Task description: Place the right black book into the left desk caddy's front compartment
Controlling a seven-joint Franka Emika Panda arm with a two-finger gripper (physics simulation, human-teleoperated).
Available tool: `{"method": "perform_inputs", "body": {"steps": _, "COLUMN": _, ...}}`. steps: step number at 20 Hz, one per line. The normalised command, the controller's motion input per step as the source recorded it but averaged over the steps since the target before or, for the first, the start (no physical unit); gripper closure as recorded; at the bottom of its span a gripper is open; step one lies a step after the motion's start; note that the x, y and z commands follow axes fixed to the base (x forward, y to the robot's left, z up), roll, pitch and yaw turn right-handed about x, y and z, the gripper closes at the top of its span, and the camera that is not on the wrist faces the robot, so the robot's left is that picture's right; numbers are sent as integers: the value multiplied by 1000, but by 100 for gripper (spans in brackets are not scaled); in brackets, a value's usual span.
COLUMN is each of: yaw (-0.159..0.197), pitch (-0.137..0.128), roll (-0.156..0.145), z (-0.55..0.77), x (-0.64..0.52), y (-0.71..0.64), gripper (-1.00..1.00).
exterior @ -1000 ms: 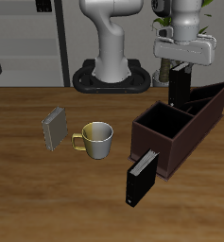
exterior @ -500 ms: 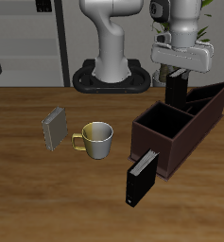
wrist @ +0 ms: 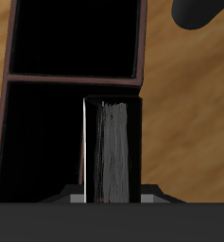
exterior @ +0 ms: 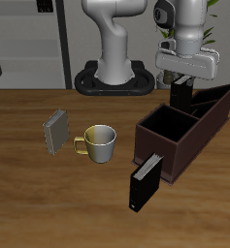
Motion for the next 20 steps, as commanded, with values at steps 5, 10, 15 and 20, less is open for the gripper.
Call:
{"method": "perform_inputs", "body": {"steps": 5, "yaw": 6, "pitch": 39, "roll": 18, "z": -181, "x": 143, "y": 27, "gripper": 100}}
{"method": "perform_inputs", "body": {"steps": 10, "yaw": 10, "pitch": 27, "roll": 14, "z": -202, "x": 99, "y": 11, "gripper": 100}}
{"method": "perform_inputs", "body": {"steps": 15, "yaw": 14, "pitch": 27, "roll": 13, "z": -200, "x": 83, "y": 50, "gripper": 100}}
{"method": "perform_inputs", "body": {"steps": 20, "yaw": -4, "pitch": 48, "roll": 5, "z": -261, "x": 67, "y": 18, "gripper": 100}}
